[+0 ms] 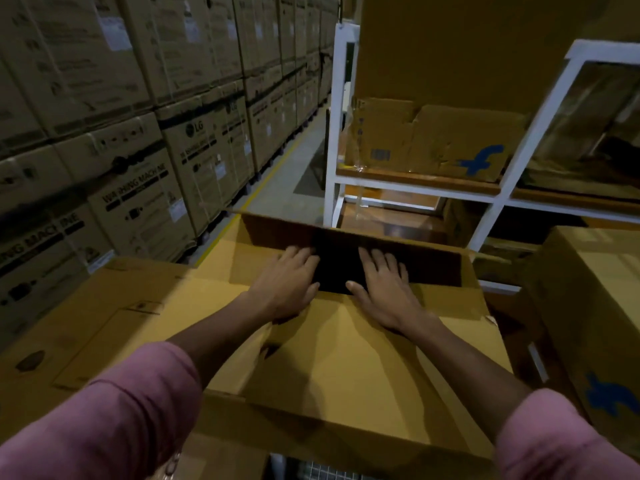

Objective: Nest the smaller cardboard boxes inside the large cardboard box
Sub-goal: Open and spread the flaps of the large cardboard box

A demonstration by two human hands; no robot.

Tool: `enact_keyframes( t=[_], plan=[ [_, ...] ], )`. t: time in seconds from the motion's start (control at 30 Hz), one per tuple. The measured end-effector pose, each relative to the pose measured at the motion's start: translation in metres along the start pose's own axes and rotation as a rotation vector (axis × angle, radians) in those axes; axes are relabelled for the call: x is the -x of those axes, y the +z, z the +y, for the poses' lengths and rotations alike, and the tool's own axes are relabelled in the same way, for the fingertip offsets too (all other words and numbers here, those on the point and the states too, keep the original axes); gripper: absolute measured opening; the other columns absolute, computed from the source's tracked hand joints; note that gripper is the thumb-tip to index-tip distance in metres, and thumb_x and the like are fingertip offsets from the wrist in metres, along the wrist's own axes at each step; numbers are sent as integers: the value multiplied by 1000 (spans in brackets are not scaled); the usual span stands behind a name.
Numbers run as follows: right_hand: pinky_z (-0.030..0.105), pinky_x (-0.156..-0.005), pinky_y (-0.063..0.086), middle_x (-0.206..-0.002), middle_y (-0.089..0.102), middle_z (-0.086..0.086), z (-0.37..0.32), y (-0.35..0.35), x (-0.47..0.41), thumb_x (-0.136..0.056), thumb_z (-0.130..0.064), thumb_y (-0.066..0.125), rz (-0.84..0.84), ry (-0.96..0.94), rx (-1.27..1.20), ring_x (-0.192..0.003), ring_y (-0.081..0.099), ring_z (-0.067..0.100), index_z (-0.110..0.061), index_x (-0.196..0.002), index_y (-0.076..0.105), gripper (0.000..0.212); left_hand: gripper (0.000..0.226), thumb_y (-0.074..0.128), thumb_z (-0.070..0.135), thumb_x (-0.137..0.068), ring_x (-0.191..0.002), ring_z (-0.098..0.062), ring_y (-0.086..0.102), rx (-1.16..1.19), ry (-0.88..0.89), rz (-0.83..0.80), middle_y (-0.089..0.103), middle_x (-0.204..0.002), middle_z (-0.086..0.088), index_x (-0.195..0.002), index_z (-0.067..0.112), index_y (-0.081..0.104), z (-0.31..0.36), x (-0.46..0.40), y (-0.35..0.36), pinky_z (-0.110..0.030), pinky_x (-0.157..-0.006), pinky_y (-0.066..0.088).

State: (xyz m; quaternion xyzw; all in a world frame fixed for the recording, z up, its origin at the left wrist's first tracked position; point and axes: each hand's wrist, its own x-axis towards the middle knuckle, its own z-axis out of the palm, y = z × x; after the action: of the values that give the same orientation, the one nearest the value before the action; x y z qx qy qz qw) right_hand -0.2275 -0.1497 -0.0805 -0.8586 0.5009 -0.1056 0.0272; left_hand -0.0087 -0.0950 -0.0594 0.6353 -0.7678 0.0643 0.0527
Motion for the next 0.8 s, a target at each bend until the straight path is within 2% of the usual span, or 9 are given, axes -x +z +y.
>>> enact_keyframes(
  t=[0.03, 0.1, 0.17, 0.23, 0.33, 0.43, 0.5, 0.63, 0.8],
  plan=[
    [55, -125, 10, -167, 18, 11, 6, -1, -10, -105, -53, 36, 49, -5, -17, -153, 13, 33, -18, -164, 8, 75, 62, 51, 44, -99, -148, -31, 24, 20, -26, 33, 22, -165, -12, -151, 15, 36, 1, -12, -2, -50, -117, 33],
    [56, -126, 5, -171, 7, 8, 18, -2, -33, -105, -52, 37, 119, -33, -46, -157, 1, 30, -19, -164, 5, 75, 77, 57, 44, -97, -155, -34, 2, 33, -63, 112, -12, -169, -9, -159, 15, 21, 3, -38, -7, -53, -121, 21],
    [56, -126, 4, -172, -3, 4, 31, -1, -58, -105, -53, 37, 164, -54, -42, -158, -8, 27, -19, -164, 6, 75, 85, 59, 44, -96, -155, -35, -6, 42, -100, 169, -26, -166, -7, -161, 15, 13, 2, -67, -9, -55, -121, 16],
    [57, -125, 3, -172, -7, 3, 41, 0, -80, -103, -55, 33, 180, -50, -36, -157, -12, 25, -18, -164, 8, 75, 90, 60, 44, -96, -155, -34, -10, 80, -147, 153, -28, -166, -5, -162, 15, 6, -2, -96, -9, -57, -121, 13],
    [59, -125, 1, -172, -5, 5, 54, 0, -109, -104, -54, 33, 174, -23, -35, -158, -10, 26, -16, -164, 9, 74, 93, 56, 44, -98, -155, -32, -15, 109, -192, 22, -26, -167, -3, -162, 15, -5, -7, -130, -1, -60, -123, 9],
    [61, -124, 2, -172, 0, 4, 69, -3, -138, -106, -52, 33, 98, 41, -47, -158, -6, 26, -15, -163, 13, 71, 90, 45, 51, -102, -154, -29, -20, 121, -201, -144, -25, -167, -3, -161, 15, -12, -9, -147, 13, -58, -123, -1],
    [64, -122, 7, -172, 3, 2, 80, 2, -149, -106, -51, 32, 33, 67, -46, -158, -3, 26, -14, -161, 19, 68, 90, 44, 52, -102, -154, -28, -20, 114, -211, -212, -26, -167, -4, -161, 15, -13, -10, -150, 24, -55, -123, -5],
    [68, -120, 8, -172, -9, -1, 93, 24, -147, -104, -51, 41, 30, 14, 60, -157, -11, 27, -14, -161, 21, 71, 95, 50, 50, -100, -154, -30, -19, 116, -241, -270, -26, -166, -6, -160, 14, -15, -17, -152, 40, -53, -124, -4],
    [69, -120, 6, -172, -10, 0, 89, 28, -148, -102, -51, 47, 54, 22, 56, -157, -13, 29, -13, -161, 20, 76, 98, 56, 46, -100, -154, -31, -16, 135, -284, -313, -25, -167, -6, -160, 15, -15, -21, -158, 47, -50, -124, -3]
  ],
)
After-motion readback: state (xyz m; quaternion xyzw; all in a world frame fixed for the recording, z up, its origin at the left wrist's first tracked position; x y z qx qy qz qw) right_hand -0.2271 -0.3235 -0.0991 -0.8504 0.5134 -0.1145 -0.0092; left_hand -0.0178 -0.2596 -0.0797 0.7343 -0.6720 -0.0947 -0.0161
